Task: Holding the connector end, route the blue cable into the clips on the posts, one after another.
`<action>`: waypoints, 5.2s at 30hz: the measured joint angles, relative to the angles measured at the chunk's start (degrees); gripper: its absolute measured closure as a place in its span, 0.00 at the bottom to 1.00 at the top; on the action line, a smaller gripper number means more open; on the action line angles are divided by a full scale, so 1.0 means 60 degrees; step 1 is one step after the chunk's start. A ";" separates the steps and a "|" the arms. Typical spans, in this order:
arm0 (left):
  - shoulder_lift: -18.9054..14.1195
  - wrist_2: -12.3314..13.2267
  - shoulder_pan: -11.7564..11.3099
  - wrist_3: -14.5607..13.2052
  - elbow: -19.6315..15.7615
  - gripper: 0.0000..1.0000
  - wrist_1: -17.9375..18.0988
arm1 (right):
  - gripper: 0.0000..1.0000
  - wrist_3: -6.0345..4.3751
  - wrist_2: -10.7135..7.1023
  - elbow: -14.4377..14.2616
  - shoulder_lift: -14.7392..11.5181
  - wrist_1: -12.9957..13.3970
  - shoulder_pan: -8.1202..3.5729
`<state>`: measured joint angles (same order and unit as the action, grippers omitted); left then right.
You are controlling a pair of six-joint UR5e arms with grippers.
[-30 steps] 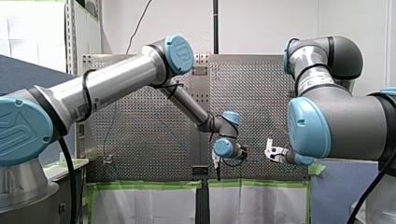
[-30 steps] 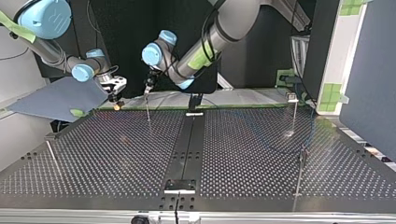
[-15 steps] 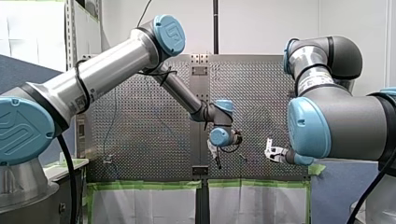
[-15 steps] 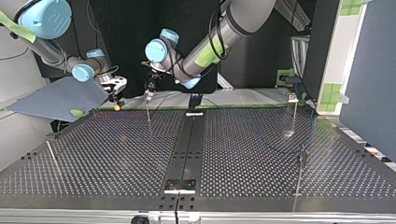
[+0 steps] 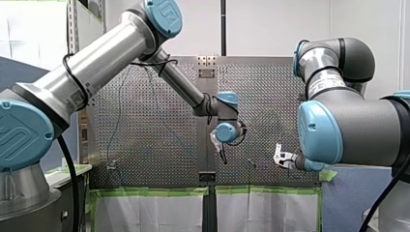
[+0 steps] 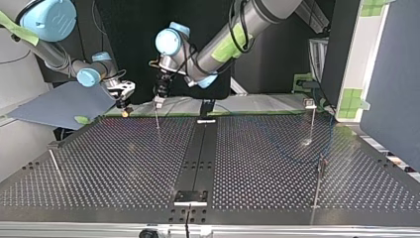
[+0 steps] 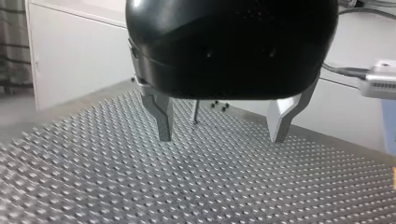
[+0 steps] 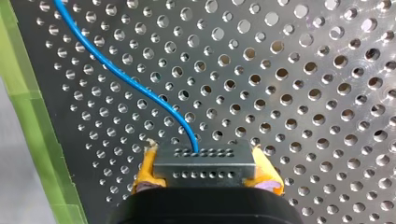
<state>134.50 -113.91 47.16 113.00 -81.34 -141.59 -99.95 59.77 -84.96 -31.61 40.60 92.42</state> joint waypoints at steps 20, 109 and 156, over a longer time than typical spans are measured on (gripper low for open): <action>-0.1800 -0.0104 0.0039 -0.1325 -0.1801 0.00 0.0608 | 1.00 0.0000 0.0000 0.0000 0.0013 -0.0020 0.0035; -0.6621 -0.0108 0.0025 -0.1784 -0.7323 0.00 0.0584 | 1.00 -0.0337 0.0425 -0.1406 -0.3456 -0.0466 -0.0132; -0.6621 -0.0108 0.0025 -0.1784 -0.7323 0.00 0.0584 | 1.00 -0.0337 0.0425 -0.1406 -0.3456 -0.0467 -0.0132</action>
<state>94.77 -114.56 47.31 102.30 -125.28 -138.09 -101.97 62.32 -93.39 -52.35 37.80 91.63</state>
